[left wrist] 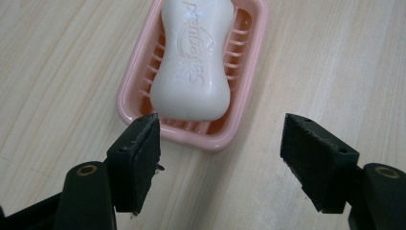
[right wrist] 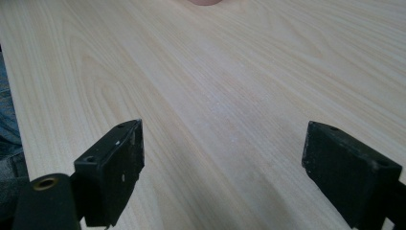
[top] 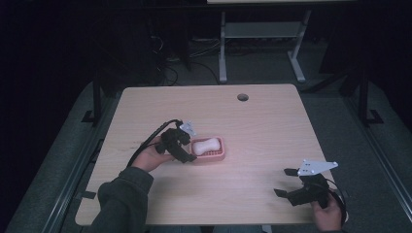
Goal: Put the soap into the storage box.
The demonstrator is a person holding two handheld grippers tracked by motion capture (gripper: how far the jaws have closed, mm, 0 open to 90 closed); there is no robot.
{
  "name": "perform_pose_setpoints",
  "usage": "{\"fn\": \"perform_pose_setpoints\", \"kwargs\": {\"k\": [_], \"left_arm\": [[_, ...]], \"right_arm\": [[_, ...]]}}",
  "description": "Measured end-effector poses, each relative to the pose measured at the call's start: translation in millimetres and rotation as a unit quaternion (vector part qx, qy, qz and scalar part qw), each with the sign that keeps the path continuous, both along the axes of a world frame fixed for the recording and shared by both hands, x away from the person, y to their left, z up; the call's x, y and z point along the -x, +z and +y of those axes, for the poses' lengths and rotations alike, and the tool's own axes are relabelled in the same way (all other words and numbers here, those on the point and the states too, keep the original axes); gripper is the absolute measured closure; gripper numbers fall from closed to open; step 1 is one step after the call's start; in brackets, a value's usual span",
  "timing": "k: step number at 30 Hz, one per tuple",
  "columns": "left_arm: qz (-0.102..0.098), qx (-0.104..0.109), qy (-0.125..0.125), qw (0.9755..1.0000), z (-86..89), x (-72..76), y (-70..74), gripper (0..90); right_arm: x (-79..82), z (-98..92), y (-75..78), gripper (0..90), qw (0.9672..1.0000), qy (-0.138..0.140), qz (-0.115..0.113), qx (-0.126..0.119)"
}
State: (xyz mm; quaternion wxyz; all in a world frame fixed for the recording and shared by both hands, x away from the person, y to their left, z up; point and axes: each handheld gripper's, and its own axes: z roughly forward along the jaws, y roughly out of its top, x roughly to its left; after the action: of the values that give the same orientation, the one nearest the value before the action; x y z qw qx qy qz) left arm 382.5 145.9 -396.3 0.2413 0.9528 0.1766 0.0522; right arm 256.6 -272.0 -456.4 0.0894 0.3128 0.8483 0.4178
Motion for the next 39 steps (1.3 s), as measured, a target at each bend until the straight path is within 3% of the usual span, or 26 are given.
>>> {"fn": "perform_pose_setpoints", "kwargs": {"k": [39], "left_arm": [[0.001,-0.005,0.003,1.0,37.8,38.6,-14.0,27.1]], "right_arm": [[-0.3,4.1,-0.4,14.2,0.9999,-0.004,0.001,0.01]]}}
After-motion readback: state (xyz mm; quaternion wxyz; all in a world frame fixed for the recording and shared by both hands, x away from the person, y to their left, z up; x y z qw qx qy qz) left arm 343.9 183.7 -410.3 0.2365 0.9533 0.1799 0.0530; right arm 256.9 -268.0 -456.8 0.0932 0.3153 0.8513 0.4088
